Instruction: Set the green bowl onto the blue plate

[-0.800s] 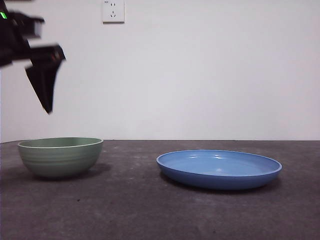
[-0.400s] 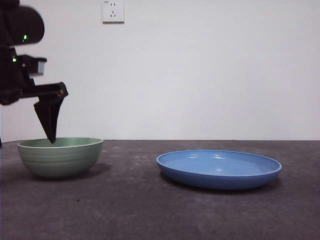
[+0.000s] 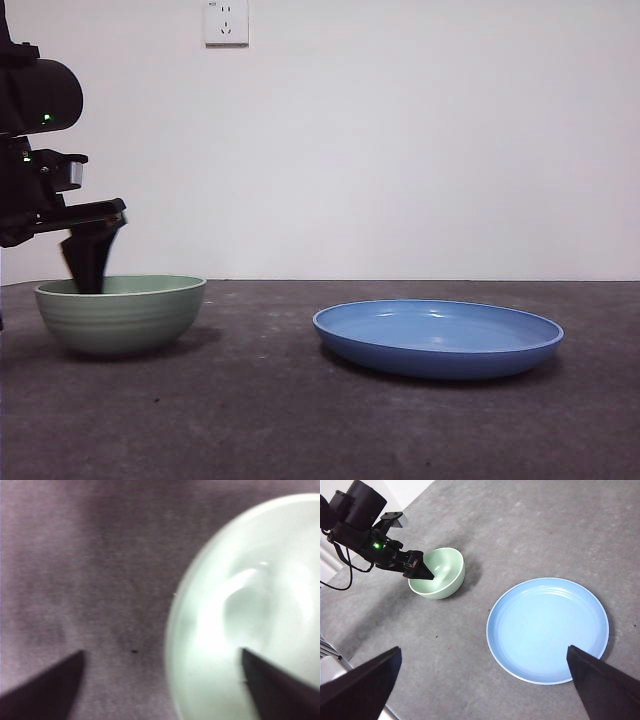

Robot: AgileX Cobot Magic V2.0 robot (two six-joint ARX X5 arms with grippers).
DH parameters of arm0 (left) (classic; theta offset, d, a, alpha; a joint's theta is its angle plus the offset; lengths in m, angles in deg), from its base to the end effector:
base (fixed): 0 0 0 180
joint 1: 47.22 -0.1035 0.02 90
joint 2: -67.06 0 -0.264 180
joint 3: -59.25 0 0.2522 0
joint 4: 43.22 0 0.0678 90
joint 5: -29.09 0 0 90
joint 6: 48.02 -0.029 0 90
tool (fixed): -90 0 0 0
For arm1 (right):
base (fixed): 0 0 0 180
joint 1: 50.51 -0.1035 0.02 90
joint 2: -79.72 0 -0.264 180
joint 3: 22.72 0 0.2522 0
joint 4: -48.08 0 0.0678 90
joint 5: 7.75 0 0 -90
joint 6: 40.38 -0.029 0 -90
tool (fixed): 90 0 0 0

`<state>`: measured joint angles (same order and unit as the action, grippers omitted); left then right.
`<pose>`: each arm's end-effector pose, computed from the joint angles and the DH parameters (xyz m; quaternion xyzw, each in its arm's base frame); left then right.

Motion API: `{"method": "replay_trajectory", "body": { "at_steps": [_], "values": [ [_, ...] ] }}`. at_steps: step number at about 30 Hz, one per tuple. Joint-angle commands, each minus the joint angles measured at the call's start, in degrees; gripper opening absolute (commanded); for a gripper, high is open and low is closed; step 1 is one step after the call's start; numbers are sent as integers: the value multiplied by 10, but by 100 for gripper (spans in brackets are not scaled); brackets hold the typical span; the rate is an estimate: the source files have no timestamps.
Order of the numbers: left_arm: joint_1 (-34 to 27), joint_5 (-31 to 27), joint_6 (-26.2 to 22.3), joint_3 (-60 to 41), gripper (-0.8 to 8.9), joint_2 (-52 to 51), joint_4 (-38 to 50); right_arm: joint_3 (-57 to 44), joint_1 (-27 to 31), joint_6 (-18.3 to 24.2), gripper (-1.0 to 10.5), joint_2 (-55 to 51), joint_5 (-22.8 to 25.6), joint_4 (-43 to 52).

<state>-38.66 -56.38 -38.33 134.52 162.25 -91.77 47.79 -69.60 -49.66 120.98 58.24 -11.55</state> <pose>0.3126 -0.0494 0.1905 -0.0497 0.5682 -0.0464 0.8201 0.1123 0.0514 0.3531 0.0838 0.2896 0.3321 0.8938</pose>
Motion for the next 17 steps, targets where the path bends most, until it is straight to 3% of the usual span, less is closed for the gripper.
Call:
{"method": "replay_trajectory", "body": {
  "at_steps": [1, 8, 17],
  "values": [
    [-1, 2, -6, 12, 212, 9, 7, 10, -3, -3, 616, 2, 0, 3],
    [-2, 2, -7, 12, 13, 9, 15, 10, -3, -3, 616, 2, 0, 3],
    [2, 2, 5, 31, 6, 9, -6, 10, -3, -3, 616, 2, 0, 4]
  ]
}}
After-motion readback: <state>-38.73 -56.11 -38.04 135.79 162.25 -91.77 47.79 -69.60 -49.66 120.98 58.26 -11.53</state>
